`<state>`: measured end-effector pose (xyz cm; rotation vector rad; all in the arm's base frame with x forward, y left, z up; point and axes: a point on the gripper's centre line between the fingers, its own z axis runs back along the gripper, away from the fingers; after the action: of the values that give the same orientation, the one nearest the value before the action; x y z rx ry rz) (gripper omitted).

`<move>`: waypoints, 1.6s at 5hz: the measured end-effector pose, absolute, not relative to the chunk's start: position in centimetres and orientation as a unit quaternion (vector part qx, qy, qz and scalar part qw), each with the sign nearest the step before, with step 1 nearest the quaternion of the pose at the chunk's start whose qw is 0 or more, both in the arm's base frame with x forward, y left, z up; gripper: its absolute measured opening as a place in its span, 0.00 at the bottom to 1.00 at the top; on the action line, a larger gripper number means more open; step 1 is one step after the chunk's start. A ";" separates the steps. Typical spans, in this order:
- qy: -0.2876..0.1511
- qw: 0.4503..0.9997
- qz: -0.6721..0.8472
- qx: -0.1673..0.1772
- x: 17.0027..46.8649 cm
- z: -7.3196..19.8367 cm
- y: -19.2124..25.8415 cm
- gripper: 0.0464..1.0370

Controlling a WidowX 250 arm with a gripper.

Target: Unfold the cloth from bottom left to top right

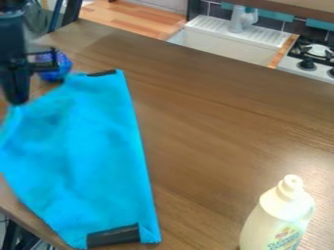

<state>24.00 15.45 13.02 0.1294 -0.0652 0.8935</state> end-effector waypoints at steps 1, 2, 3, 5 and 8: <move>-0.009 0.893 0.445 0.060 25.1 13.1 14.3 0.01; -0.002 0.899 0.435 0.058 26.0 13.5 12.2 0.01; -0.009 0.907 0.417 0.056 27.3 13.9 9.7 0.01; -0.023 0.904 0.425 0.046 30.8 15.2 6.4 0.01; -0.057 0.915 0.397 0.036 36.7 15.9 -0.1 0.01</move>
<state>36.74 -0.10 15.87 0.0738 -0.1170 0.8171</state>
